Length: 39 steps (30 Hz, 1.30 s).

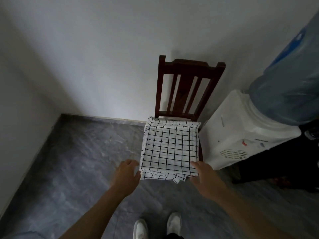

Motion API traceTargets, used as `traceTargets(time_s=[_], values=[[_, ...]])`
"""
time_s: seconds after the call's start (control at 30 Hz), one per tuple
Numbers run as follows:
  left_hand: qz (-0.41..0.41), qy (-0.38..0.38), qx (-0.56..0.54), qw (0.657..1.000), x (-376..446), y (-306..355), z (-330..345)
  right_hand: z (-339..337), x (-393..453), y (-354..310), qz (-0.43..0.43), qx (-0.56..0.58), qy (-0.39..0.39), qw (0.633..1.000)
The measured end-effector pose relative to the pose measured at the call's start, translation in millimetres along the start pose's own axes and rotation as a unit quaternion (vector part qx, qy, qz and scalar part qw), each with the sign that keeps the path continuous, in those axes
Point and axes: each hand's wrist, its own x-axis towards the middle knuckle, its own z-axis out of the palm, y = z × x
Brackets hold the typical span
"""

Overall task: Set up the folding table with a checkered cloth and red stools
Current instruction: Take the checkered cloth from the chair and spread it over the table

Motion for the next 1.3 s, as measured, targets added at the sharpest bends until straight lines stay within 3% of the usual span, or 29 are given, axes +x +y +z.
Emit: traceTargets(time_s=[0.2,0.4,0.63,1.0,1.3], values=[[0.021,-0.022,0.023,0.999,62.6,-51.1,66.9,69.6,63.2,40.0,0.035,0.022,-0.008,0.999],[0.026,-0.041,0.045,0.998,115.0,-109.6,155.6,162.0,121.8,77.5,0.017,0.020,-0.017,1.000],[0.139,-0.080,0.144,0.976,161.1,-156.0,227.5,237.7,177.5,100.1,-0.022,-0.051,-0.022,0.998],[0.330,0.039,0.180,0.926,178.0,-162.5,221.7,245.7,193.8,90.2,-0.010,-0.100,-0.016,0.995],[0.252,0.074,0.077,0.962,199.6,-130.3,208.0,248.8,200.6,87.8,-0.005,-0.110,0.073,0.991]])
